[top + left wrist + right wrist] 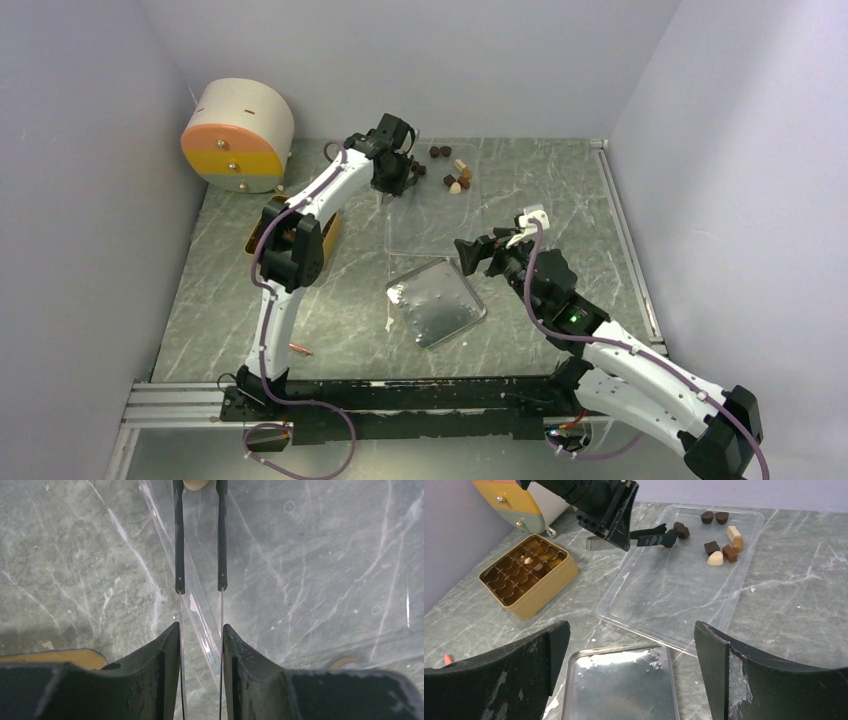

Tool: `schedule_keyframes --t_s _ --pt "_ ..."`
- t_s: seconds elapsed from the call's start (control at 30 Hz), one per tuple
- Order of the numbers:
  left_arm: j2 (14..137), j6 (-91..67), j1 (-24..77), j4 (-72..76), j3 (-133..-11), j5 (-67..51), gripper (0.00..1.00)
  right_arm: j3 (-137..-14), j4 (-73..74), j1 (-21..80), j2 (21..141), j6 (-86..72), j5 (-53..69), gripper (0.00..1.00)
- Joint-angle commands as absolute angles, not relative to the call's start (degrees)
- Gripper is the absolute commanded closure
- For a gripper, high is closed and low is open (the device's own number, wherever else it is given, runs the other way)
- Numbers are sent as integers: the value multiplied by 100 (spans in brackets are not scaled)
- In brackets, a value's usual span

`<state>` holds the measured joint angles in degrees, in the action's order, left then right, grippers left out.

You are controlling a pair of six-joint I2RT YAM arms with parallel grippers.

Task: Pack the chocolate
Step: Pick up the fake chocolate from the plate.

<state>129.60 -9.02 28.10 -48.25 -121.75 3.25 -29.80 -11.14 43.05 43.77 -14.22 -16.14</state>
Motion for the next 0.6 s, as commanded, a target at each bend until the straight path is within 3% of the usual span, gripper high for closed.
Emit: schedule_keyframes --t_s 0.0,0.57 --pt "13130 -859 2775 -4744 -12329 205 63 -2998 -1217 4298 4201 -1436 -1632 0" --pt "13145 -843 2698 -5038 -12469 132 65 -2946 -1180 4302 4020 -1409 -1704 0"
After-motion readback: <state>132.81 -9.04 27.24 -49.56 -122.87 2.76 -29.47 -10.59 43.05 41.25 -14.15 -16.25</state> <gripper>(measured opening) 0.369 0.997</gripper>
